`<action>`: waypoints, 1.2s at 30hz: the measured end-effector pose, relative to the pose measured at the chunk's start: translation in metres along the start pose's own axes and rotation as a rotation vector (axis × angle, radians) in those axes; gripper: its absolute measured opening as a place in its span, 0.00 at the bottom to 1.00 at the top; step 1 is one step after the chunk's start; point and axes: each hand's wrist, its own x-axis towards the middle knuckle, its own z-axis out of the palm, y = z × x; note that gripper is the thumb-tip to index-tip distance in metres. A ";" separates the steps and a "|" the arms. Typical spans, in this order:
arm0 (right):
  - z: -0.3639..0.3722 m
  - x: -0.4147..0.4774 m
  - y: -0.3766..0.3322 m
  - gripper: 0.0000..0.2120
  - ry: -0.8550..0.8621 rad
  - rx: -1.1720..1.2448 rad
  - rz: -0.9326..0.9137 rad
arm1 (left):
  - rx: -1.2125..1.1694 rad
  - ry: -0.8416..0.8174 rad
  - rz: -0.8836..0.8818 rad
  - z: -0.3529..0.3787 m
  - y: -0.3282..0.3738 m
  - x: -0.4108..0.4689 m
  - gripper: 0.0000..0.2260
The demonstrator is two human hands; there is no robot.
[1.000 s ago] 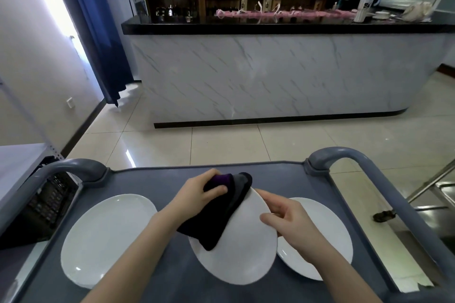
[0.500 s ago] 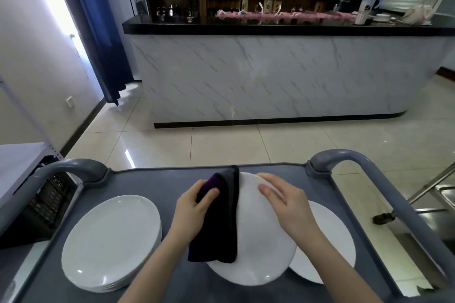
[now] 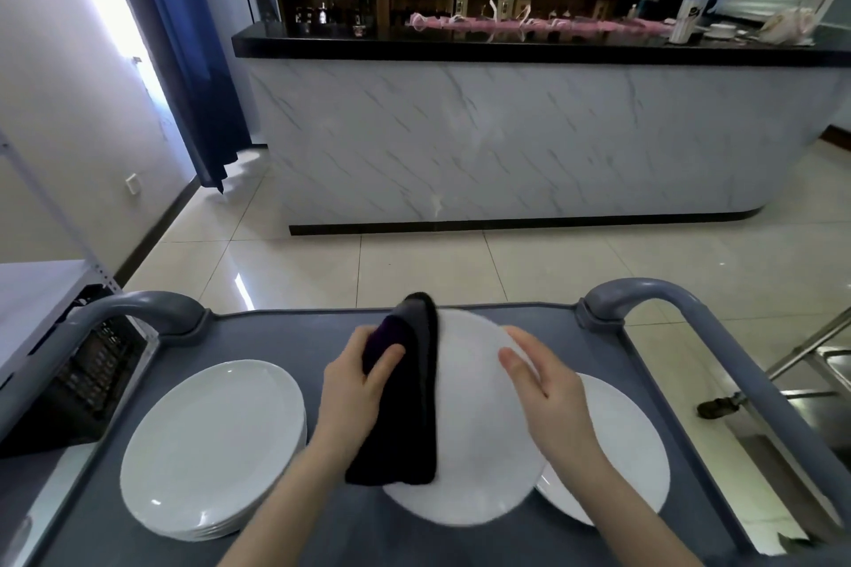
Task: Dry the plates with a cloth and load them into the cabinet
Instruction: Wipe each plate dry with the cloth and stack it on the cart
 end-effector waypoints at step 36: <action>0.014 0.035 -0.005 0.13 -0.325 -0.272 -0.200 | 0.068 -0.213 0.072 -0.012 0.005 0.001 0.10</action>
